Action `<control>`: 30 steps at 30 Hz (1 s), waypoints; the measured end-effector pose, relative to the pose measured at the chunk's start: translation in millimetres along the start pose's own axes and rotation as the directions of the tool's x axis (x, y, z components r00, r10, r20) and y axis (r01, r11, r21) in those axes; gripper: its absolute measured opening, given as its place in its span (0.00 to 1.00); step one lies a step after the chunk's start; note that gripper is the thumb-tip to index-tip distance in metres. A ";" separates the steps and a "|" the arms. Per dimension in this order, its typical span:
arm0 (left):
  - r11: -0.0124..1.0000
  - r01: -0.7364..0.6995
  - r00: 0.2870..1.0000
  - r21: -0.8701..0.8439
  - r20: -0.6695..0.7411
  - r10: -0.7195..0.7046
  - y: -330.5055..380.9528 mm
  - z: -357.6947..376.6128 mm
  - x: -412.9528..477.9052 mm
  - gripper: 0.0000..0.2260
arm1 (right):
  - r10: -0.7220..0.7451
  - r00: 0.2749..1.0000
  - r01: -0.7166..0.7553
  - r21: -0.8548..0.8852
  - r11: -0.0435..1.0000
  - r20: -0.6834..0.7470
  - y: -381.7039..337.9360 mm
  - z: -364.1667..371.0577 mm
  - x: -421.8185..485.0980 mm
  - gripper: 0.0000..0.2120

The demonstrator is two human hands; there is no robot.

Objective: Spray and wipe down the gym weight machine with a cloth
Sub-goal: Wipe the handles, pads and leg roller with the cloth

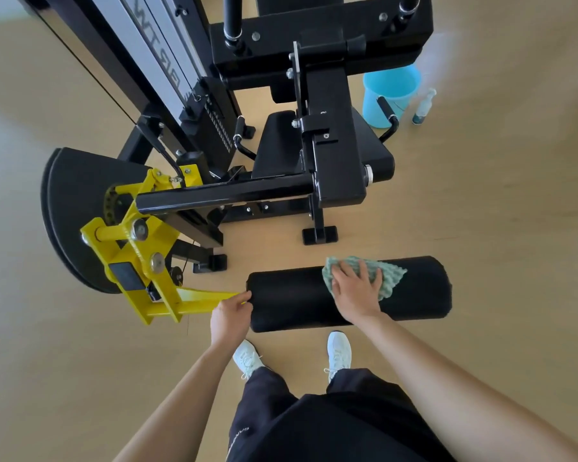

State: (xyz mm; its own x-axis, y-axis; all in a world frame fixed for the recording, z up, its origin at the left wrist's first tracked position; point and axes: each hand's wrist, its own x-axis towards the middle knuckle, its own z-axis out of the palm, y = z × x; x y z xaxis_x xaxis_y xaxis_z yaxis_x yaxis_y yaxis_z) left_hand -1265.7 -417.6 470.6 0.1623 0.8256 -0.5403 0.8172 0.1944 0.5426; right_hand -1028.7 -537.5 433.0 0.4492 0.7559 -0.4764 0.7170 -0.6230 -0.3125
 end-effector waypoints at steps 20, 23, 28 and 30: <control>0.966 0.221 0.957 -0.131 0.222 -0.189 -50.0 -3.4 -10.4 0.06 | -0.243 0.970 0.244 -0.047 0.969 0.025 -34.6 19.6 1.3 0.28; 0.969 0.220 0.957 -0.113 0.219 -0.192 -49.0 -5.3 -5.6 0.07 | -0.032 0.997 0.028 -0.051 0.998 -0.077 20.0 2.9 7.8 0.27; 0.980 0.200 0.971 -0.025 0.138 -0.194 -35.0 2.3 -4.1 0.08 | 0.251 0.944 -0.279 -0.110 0.954 -0.215 87.6 -16.8 10.2 0.32; 0.982 0.187 0.980 0.025 0.059 -0.189 -24.6 6.4 -2.9 0.09 | 0.319 0.924 -0.345 -0.099 0.934 -0.212 88.7 -20.1 9.7 0.28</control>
State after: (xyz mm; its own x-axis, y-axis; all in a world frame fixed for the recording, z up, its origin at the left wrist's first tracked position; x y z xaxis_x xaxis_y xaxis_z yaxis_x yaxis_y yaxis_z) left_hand -1282.7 -428.2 454.7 0.0377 0.7415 -0.6699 0.8467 0.3323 0.4155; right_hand -950.0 -581.4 417.2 0.7564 0.5423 -0.3657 0.5670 -0.8224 -0.0466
